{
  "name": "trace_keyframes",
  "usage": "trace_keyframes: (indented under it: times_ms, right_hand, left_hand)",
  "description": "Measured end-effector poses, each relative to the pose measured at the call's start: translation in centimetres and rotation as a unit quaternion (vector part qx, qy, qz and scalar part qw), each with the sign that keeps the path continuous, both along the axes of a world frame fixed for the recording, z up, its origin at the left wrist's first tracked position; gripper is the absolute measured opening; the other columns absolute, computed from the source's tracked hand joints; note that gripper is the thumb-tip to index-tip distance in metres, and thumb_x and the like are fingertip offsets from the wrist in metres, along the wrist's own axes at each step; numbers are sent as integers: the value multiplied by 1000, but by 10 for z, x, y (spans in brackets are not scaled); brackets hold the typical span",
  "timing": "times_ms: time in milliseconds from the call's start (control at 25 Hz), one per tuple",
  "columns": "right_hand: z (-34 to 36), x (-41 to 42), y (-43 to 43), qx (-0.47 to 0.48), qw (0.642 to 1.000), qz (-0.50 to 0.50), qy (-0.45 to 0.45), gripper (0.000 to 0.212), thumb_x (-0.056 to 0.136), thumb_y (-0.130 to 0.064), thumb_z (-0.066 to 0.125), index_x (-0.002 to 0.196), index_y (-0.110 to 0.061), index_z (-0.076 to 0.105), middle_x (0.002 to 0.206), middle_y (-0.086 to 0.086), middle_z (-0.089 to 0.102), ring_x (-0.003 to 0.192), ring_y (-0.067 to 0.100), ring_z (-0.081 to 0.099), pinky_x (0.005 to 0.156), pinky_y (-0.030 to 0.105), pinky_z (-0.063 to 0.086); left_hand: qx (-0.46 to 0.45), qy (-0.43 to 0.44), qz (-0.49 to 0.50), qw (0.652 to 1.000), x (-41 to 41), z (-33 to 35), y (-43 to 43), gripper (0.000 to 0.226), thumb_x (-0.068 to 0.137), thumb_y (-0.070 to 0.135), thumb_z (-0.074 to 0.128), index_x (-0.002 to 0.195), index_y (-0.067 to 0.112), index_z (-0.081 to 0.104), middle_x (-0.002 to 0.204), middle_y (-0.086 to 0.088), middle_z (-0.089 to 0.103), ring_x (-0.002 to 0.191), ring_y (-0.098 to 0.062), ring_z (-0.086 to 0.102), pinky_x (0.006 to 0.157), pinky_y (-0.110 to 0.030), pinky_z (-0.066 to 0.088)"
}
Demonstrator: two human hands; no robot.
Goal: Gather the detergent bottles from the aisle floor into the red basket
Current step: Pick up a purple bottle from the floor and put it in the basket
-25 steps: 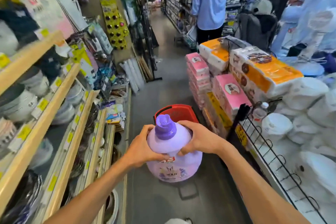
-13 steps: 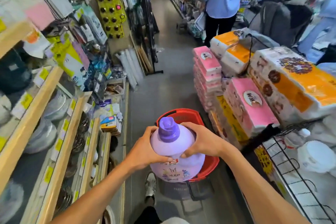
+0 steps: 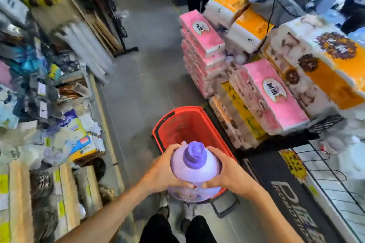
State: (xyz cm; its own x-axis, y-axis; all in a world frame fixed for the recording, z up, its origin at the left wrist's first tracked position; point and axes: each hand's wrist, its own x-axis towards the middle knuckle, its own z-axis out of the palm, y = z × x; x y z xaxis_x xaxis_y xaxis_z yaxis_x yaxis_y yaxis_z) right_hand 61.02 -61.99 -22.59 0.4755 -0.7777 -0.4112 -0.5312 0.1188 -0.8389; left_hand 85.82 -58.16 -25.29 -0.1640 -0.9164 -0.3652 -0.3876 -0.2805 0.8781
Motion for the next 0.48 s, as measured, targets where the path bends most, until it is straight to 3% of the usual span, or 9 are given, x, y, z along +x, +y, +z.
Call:
trace_keyframes:
  times_ms: [160, 320, 400, 480]
  right_hand:
    - [-78, -11, -26, 54, 998, 15, 25, 95, 58, -29, 99, 139, -38, 52, 133, -21, 63, 126, 2, 57, 110, 31, 45]
    - [-175, -27, -55, 95, 995, 7, 41, 93, 54, -35, 98, 131, -59, 51, 129, -31, 63, 123, -5, 58, 103, 18, 45]
    - [-227, -39, -69, 122, 991, -22, 46, 95, 49, -39, 97, 132, -52, 52, 129, -34, 62, 123, -8, 57, 101, 11, 43]
    - [-283, -49, -83, 148, 986, -53, 49, 102, 49, -37, 100, 139, -40, 53, 131, -29, 64, 126, -6, 57, 102, 11, 42]
  left_hand:
    - [49, 8, -14, 999, -8, -82, -16, 111, 40, 50, 99, 134, 54, 40, 130, 37, 55, 118, 7, 56, 99, -28, 50]
    - [99, 21, -13, 995, -27, -186, -45, 108, 38, 53, 98, 132, 49, 45, 129, 37, 57, 119, 11, 55, 98, -24, 48]
    - [107, 28, -22, 994, -37, -235, -64, 103, 41, 44, 101, 128, 52, 47, 125, 40, 58, 116, 14, 55, 99, -23, 48]
    - [120, 36, -36, 991, -45, -291, -90, 95, 47, 24, 104, 123, 46, 50, 118, 39, 61, 110, 20, 54, 93, -10, 44]
